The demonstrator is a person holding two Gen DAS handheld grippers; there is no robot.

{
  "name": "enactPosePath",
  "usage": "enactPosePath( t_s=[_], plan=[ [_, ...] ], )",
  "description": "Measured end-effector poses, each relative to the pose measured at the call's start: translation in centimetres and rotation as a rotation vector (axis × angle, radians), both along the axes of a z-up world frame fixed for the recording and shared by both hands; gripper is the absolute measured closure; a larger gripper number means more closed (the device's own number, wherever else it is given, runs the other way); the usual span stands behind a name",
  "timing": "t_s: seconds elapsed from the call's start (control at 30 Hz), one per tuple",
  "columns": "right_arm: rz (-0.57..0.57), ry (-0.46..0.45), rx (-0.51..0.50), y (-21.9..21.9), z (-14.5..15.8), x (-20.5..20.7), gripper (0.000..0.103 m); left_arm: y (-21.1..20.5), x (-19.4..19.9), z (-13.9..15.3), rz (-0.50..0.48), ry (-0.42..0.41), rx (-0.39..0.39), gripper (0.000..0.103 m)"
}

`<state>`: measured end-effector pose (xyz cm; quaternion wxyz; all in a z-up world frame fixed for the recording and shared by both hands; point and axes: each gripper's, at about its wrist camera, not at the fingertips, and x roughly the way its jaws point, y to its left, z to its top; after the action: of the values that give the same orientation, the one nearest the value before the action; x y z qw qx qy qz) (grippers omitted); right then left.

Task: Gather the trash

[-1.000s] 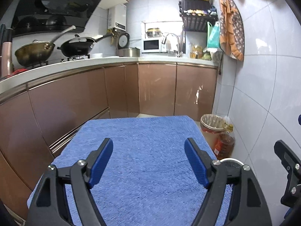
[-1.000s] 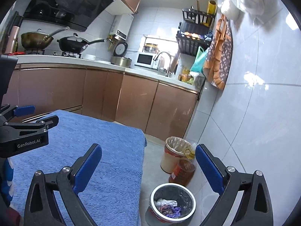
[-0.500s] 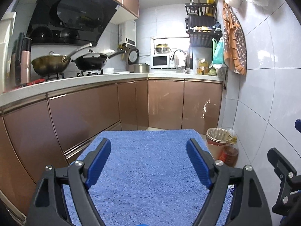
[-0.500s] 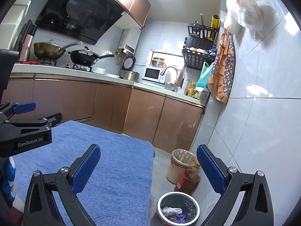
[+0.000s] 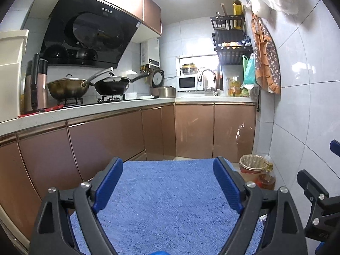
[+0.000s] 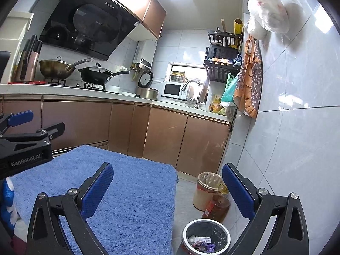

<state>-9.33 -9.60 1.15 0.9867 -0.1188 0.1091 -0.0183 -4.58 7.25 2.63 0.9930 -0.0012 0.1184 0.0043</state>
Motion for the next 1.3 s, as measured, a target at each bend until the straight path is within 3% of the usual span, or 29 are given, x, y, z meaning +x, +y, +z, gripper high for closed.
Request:
enactPosePath(
  t_s=[1.3],
  plan=[
    [-0.01, -0.002, 0.046, -1.3, 0.0, 0.4, 0.0, 0.1, -1.0, -0.4, 0.016, -0.018, 0.034, 0.016]
  ],
)
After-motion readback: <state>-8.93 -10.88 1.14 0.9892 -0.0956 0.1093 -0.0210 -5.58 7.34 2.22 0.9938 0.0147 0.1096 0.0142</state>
